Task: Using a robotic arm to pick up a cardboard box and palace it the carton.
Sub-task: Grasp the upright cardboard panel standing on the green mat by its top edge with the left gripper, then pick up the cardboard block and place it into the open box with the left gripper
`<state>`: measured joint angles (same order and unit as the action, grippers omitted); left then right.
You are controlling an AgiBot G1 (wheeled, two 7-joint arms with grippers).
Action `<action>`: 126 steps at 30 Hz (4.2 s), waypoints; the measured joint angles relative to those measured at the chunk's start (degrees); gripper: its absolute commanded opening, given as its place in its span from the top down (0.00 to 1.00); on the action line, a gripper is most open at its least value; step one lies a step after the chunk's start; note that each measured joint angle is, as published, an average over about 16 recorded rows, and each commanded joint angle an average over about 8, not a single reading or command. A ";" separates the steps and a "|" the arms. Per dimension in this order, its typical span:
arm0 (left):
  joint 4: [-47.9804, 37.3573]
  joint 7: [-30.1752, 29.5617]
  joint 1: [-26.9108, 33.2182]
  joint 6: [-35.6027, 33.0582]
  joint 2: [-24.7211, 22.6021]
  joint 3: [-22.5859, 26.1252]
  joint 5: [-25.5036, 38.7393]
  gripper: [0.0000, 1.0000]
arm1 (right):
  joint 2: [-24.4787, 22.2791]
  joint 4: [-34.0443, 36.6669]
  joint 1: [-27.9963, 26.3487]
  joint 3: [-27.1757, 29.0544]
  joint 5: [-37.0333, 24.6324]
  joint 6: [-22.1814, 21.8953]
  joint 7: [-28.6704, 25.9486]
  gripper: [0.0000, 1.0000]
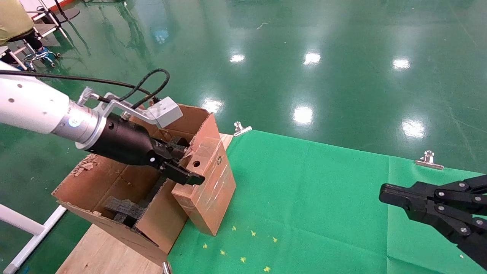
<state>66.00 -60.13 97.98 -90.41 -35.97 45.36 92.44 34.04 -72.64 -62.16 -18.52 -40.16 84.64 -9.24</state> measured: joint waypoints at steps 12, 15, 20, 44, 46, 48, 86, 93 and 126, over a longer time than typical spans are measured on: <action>-3.79 0.54 0.91 1.00 -1.98 5.20 0.54 0.00 | -0.01 0.00 0.00 -0.01 0.01 -0.01 0.01 1.00; -4.39 0.80 0.80 1.27 -2.49 5.97 0.76 0.00 | -0.01 0.00 0.00 -0.02 0.01 -0.01 0.01 0.71; -5.21 1.17 0.63 1.67 -3.27 6.91 1.16 0.00 | -0.01 0.01 0.00 -0.02 0.02 -0.01 0.01 0.09; -5.54 1.41 0.52 1.92 -3.73 7.30 1.54 1.00 | -0.02 0.02 0.00 -0.02 0.03 -0.02 0.02 0.00; -5.52 1.41 0.51 1.91 -3.71 7.27 1.52 1.00 | -0.02 0.02 0.00 -0.02 0.03 -0.02 0.02 0.00; -5.51 1.41 0.51 1.90 -3.70 7.25 1.50 1.00 | -0.02 0.02 0.00 -0.02 0.03 -0.02 0.02 0.00; -23.21 10.30 19.62 6.69 1.37 -1.56 -0.54 1.00 | -0.02 0.04 -0.01 -0.05 0.05 -0.02 0.03 0.00; -29.72 14.66 23.11 9.15 3.23 -0.22 5.55 1.00 | -0.02 0.04 -0.01 -0.06 0.05 -0.03 0.04 0.00; -55.52 27.98 13.70 23.28 0.68 3.17 11.96 1.00 | -0.04 0.04 -0.02 -0.10 0.08 -0.04 0.06 0.00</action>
<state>10.48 -32.16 111.68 -67.13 -35.29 48.53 104.41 34.00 -72.60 -62.18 -18.62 -40.08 84.60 -9.18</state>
